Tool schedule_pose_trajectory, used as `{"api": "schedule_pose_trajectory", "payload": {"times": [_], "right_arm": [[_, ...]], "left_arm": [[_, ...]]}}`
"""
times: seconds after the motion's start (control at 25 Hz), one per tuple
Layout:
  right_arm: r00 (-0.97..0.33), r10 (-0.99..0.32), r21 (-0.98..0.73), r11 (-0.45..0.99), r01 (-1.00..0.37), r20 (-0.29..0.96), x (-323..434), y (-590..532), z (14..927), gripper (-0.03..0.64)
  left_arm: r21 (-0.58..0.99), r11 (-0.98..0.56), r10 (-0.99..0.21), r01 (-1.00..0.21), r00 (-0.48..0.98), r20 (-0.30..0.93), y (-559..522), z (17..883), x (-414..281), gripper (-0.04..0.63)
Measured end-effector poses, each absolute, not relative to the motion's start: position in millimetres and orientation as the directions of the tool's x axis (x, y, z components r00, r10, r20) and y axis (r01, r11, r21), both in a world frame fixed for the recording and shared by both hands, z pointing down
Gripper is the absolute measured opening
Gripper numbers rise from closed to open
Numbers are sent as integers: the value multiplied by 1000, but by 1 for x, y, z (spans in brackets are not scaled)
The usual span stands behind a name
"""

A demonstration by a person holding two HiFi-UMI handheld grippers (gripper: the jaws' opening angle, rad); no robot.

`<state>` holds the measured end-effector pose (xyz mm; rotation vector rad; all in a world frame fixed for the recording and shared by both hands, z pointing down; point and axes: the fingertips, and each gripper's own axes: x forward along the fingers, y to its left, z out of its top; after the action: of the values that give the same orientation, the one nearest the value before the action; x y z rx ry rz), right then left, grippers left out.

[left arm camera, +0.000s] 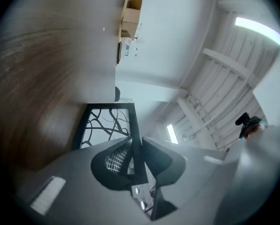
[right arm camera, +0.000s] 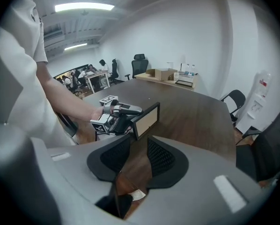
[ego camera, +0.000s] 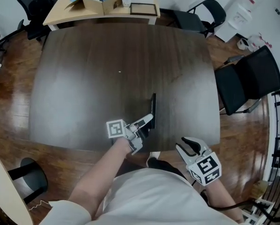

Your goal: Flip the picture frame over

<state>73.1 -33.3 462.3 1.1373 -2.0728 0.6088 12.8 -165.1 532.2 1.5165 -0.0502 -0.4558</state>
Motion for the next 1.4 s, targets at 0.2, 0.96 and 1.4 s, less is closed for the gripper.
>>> {"api": "schedule_pose_trajectory", "payload": {"times": [0.2,0.96,1.4], "right_arm": [[-348,-539,-62,477,-877,767,58,-26,462,118],[-327,-566,-70,427,-902,757,8,-13,463,118],[-298,-597,-87,356,-930,744,5,5,464,118]], "left_arm": [[939,14,-333,344,887,-320,-170,535,-6,66],[998,-43,-229,-50,973,39,-177,600,-41,3],[940,-87,-238,-330,923,302,-187,610,-43,-2]]}}
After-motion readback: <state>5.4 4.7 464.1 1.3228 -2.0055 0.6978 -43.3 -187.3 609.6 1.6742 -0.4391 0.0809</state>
